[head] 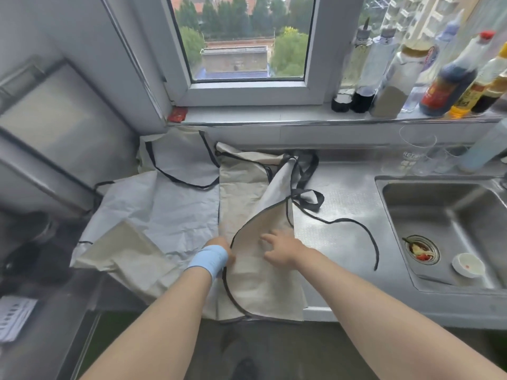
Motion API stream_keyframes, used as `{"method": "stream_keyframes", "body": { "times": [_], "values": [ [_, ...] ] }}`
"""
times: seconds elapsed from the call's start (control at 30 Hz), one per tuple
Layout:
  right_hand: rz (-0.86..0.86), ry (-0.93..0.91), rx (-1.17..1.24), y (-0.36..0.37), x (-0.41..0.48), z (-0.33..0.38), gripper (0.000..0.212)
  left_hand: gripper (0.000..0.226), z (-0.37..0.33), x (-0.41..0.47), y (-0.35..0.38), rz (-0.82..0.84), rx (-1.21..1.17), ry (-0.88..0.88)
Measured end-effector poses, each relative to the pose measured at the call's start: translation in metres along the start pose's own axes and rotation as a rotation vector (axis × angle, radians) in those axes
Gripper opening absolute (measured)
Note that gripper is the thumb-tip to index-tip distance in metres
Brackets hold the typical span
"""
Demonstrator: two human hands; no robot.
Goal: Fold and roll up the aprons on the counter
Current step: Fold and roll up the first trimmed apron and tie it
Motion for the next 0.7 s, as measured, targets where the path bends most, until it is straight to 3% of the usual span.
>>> {"method": "stream_keyframes", "body": {
  "times": [0.07,0.13,0.2,0.27,0.33,0.4,0.5,0.7],
  "values": [
    [0.086,-0.008,-0.050,0.007,0.012,0.003,0.057,0.029,-0.001,0.014,-0.007,-0.040,0.174,-0.013],
    [0.063,-0.016,-0.040,0.002,0.020,0.001,0.043,0.031,-0.016,0.024,-0.027,-0.208,0.212,0.057],
    [-0.088,-0.001,0.018,-0.021,0.021,-0.010,0.040,0.030,-0.050,0.026,-0.046,-0.400,0.183,0.268],
    [-0.290,0.051,0.077,-0.051,0.017,-0.031,0.035,0.029,-0.094,0.025,-0.047,-0.455,0.208,0.516],
    [-0.433,0.148,0.046,-0.075,0.009,-0.058,0.028,0.026,-0.134,0.023,-0.035,-0.410,0.242,0.695],
    [-0.448,0.268,-0.026,-0.084,0.004,-0.088,0.028,0.024,-0.164,0.029,-0.016,-0.286,0.260,0.760],
    [-0.366,0.379,-0.094,-0.080,-0.001,-0.129,0.034,0.032,-0.191,0.042,0.008,-0.137,0.277,0.746],
    [-0.419,0.325,-0.056,-0.069,0.001,-0.157,0.015,0.052,-0.213,0.060,0.027,-0.077,0.282,0.727]
  ]
}}
Point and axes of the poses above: each hand's wrist, its own x-axis towards the middle knuckle, its own y-axis out of the palm, z = x × y, the point moved 6 cm from there along x, towards the middle knuckle, and after that the axes turned 7 degrees about z, right-handed, at the moved point
